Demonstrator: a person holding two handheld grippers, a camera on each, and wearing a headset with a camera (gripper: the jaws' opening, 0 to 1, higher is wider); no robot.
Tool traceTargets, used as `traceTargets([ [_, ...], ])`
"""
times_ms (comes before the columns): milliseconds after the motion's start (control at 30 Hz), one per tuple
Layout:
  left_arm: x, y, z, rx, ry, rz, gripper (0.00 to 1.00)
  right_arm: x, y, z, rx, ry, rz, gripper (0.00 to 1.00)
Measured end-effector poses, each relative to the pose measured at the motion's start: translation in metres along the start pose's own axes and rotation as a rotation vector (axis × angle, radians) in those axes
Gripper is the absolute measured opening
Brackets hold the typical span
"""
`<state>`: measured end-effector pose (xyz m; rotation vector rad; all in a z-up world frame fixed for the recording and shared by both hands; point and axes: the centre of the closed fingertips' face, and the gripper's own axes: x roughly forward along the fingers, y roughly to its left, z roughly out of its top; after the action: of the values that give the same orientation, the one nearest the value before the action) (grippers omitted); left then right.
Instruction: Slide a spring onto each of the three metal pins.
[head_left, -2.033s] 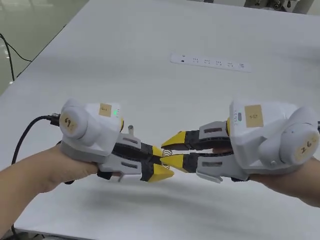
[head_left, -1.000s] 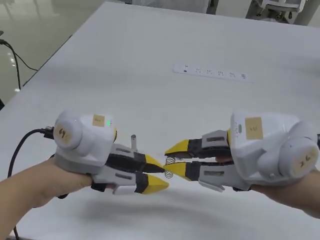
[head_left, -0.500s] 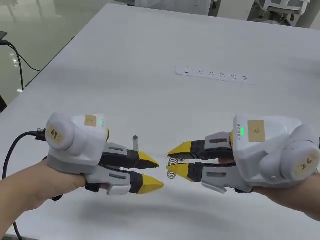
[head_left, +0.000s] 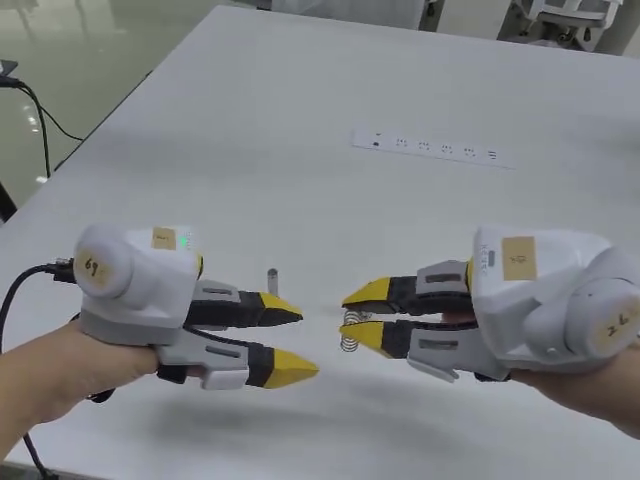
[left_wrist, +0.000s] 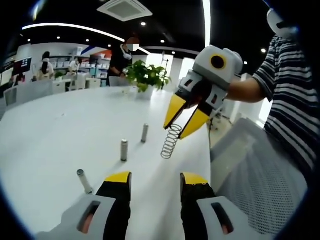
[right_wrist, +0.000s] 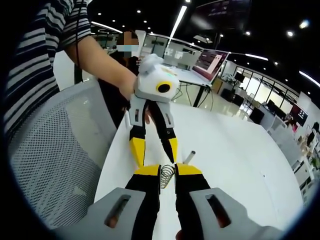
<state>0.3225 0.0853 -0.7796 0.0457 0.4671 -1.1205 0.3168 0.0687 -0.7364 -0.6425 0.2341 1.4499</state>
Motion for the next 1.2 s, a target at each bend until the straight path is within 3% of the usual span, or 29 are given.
traceTargets([
  [600, -0.025, 0.013, -0.008, -0.036, -0.021, 0.077, 0.49, 0.000, -0.006, -0.007, 0.008, 0.011, -0.028, 0.07],
  [867, -0.032, 0.018, -0.009, -0.051, -0.042, 0.106, 0.66, 0.000, -0.006, -0.009, 0.002, 0.020, -0.030, 0.07],
  [1200, -0.042, 0.022, -0.010, -0.066, -0.068, 0.136, 0.74, -0.001, -0.009, -0.009, 0.018, 0.016, -0.044, 0.07],
])
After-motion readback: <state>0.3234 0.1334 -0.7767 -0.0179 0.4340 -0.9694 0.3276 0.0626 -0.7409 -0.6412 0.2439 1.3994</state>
